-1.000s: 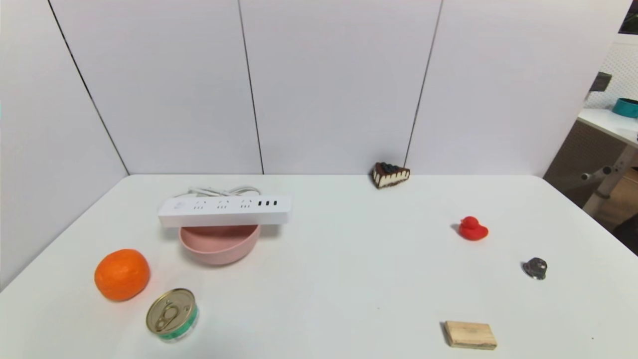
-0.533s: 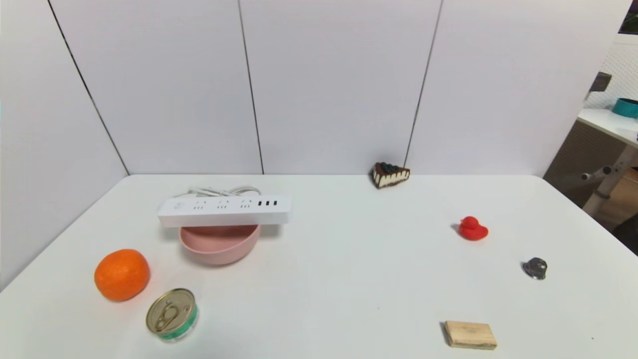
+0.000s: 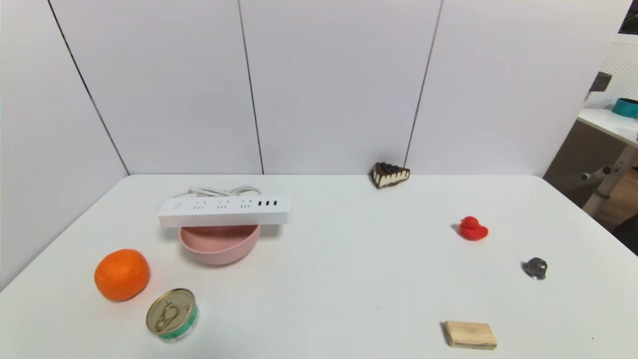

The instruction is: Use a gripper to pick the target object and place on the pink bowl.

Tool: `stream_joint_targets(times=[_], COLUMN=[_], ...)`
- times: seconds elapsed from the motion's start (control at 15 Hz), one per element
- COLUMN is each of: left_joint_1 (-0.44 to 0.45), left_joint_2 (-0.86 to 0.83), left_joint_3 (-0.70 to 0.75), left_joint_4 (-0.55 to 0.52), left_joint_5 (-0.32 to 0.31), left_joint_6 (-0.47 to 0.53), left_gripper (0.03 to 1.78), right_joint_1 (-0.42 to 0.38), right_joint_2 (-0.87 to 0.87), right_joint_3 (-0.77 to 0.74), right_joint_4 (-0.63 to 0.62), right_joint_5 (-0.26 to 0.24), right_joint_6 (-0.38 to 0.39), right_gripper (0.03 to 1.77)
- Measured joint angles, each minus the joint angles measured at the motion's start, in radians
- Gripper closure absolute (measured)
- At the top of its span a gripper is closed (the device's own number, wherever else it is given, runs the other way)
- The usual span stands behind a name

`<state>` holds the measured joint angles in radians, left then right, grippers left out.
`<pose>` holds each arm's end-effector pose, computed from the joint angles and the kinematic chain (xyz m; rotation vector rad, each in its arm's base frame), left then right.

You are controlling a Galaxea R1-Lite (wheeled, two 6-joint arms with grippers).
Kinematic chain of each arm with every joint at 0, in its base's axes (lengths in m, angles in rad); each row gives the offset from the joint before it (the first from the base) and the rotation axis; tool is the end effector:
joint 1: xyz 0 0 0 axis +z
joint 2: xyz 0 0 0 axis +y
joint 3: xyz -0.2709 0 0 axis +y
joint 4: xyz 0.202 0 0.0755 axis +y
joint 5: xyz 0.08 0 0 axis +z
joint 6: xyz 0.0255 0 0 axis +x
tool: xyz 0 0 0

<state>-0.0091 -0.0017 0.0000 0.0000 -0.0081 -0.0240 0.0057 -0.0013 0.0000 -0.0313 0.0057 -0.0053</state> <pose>0.0365 -0.0005 0.0756 -0.0240 -0.0015 -0.0172 0.0364 0.0004 0.0788 -0.0053 -0.0326 0.0113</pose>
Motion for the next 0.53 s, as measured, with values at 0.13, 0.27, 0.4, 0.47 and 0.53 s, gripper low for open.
stream_joint_targets(times=[0.13,0.27,0.4,0.47,0.53], left_joint_1=[0.000,0.000,0.000,0.000,0.000], left_joint_2=[0.000,0.000,0.000,0.000,0.000], left_joint_3=[0.000,0.000,0.000,0.000,0.000], left_joint_4=[0.000,0.000,0.000,0.000,0.000], left_joint_5=[0.000,0.000,0.000,0.000,0.000], left_joint_6=[0.000,0.000,0.000,0.000,0.000], left_gripper=[0.12,0.12,0.12,0.12,0.12], right_joint_1=[0.000,0.000,0.000,0.000,0.000], right_joint_2=[0.000,0.000,0.000,0.000,0.000], right_joint_3=[0.000,0.000,0.000,0.000,0.000], right_joint_4=[0.000,0.000,0.000,0.000,0.000], right_joint_5=[-0.001,0.000,-0.001,-0.003,-0.005], right_joint_6=[0.000,-0.001,-0.003,-0.001,0.005], right_gripper=[0.09,0.09,0.09,0.09,0.09])
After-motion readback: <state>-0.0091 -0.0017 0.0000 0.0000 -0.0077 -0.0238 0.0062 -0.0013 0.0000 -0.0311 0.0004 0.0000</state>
